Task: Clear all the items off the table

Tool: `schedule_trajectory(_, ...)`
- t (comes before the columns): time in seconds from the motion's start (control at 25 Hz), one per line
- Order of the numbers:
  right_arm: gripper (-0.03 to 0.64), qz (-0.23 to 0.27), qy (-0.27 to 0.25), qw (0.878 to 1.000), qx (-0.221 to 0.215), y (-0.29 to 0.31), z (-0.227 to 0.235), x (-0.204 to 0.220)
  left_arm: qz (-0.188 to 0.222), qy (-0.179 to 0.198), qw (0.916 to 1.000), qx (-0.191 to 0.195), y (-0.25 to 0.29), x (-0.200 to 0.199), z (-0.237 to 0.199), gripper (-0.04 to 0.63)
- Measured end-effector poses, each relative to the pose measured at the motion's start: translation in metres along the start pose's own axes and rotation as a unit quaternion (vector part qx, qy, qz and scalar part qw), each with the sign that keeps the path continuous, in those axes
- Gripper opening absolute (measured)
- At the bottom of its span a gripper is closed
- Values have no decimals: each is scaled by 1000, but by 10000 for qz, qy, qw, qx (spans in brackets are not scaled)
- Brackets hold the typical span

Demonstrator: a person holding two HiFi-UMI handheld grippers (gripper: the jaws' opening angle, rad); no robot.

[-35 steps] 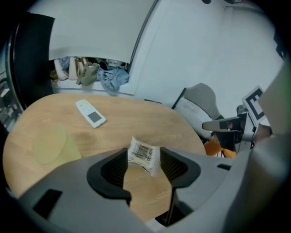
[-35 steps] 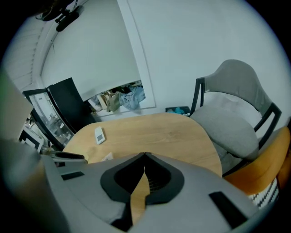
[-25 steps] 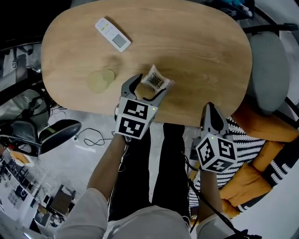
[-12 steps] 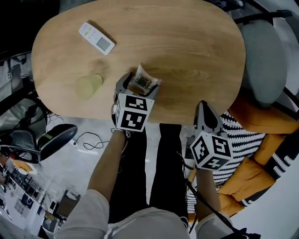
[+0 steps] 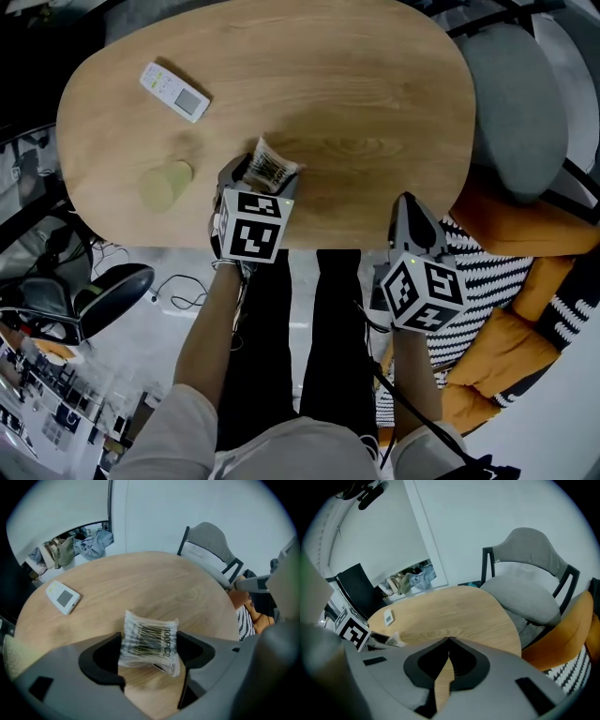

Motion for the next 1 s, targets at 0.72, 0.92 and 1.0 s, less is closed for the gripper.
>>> schedule_trajectory(0.72, 25, 462, 677, 9957, 434, -36, 67, -12, 300, 240, 9990, 245, -26, -46, 49, 341)
schedule_trajectory(0.92, 25, 697, 976, 9908, 624, -61, 103, -13, 423, 567, 9969, 345, -33, -72, 90, 341)
schedule_trajectory(1.0, 25, 777, 1075, 9887, 702, -70, 121, -11, 434, 613, 9964, 395, -32, -79, 109, 341)
Point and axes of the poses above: the fingertips, and each gripper's own axes: y forward along the fingers, z to its right, x out of its underside, the point moved 1 cm from there along -y, backward along the fingers, and after that the axes turned 10 degrees about -z, right-handed, at the moved point
